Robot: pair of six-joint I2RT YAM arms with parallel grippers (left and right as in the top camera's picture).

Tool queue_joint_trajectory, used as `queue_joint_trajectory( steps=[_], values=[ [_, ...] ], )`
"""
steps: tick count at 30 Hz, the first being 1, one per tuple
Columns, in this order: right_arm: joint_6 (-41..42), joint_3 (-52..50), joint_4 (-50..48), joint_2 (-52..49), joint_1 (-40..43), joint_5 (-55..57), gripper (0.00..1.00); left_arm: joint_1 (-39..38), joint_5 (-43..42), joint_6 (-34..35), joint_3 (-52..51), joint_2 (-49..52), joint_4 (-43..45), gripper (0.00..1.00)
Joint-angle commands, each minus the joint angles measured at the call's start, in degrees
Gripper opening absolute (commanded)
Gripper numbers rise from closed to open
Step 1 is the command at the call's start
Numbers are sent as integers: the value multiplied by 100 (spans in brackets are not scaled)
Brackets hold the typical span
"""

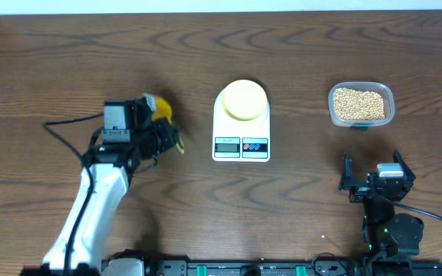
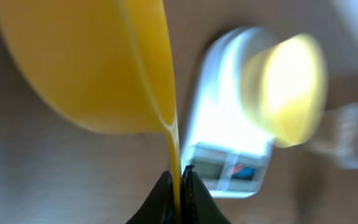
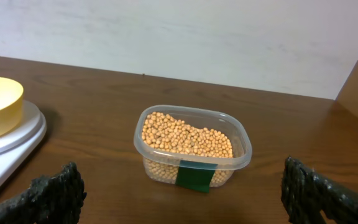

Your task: Scoop item into bowl and weigh 50g on scale

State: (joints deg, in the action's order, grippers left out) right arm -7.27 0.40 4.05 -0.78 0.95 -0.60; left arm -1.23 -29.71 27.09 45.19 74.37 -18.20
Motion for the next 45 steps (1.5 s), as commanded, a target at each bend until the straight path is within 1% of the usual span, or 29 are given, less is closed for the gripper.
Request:
queue_joint_trajectory(
  steps=[1,6,8,12,15,17,18,20,21,22,24,25,26,27,28,29,32,33,35,39,40,43,45],
  values=[
    [-11,-9,26,2,-63,2,99,-7,-1237,560,11,-494,778,7],
    [-9,-9,26,2,-63,2,99,-9,-2579,1670,11,-529,1976,7],
    [-9,-9,26,2,-63,2,99,-9,-2959,2057,11,-514,2494,7],
    [-9,-9,26,2,-63,2,99,-9,-3032,2835,11,-516,3394,7],
    [-17,-9,-17,2,-63,4,99,-9,-3032,3224,11,-516,3895,7],
    [-52,-9,-289,2,-61,24,99,-9,-3029,3403,11,-516,4109,7],
    [87,-9,-474,2,-63,-149,99,-11,-3029,3473,11,-516,4181,7],
    [754,-9,-741,2,-66,-970,99,-11,-3029,3471,9,-514,4186,7],
    [1165,-9,-754,2,-63,-1563,99,-15,-3029,3462,7,-514,4186,7],
    [1261,-9,-828,2,-63,-1773,99,-26,-3029,3442,4,-514,4186,7],
    [1355,-9,-1189,2,-63,-1869,99,-76,-3027,3316,7,-514,4186,7],
    [1659,-9,-1591,2,-61,-1821,99,-136,-2992,3040,7,-514,4188,7],
    [1749,-9,-1825,2,-61,-1794,99,-179,-2944,2914,7,-514,4188,7],
    [1818,-4,-2328,2,-61,-1797,99,-251,-2785,2815,4,-514,4188,7],
    [1818,55,-2522,2,-61,-1779,99,-308,-2621,2817,7,-514,4188,7],
    [1836,142,-2507,0,-61,-1751,99,-337,-2520,2817,7,-514,4188,7],
    [2022,551,-2055,-114,-61,-1600,99,-442,-2164,2815,4,-514,4188,7],
    [2033,905,-1620,-334,-61,-1600,99,-509,-1969,2800,7,-514,4190,7],
    [2033,1635,-927,-1029,-61,-1609,99,-621,-1661,2800,4,-514,4190,7],
    [2033,2612,-251,-2197,-61,-1847,99,-789,-1167,2798,7,-514,4190,7],
    [2033,2966,-55,-2653,-61,-2004,99,-846,-1040,2798,7,-514,4190,7],
    [2033,3628,258,-3536,-61,-2304,99,-970,-785,2774,7,-514,4192,7],
    [2033,4065,310,-4164,-61,-2728,99,-1034,-721,2677,4,-514,4218,7]
  ],
)
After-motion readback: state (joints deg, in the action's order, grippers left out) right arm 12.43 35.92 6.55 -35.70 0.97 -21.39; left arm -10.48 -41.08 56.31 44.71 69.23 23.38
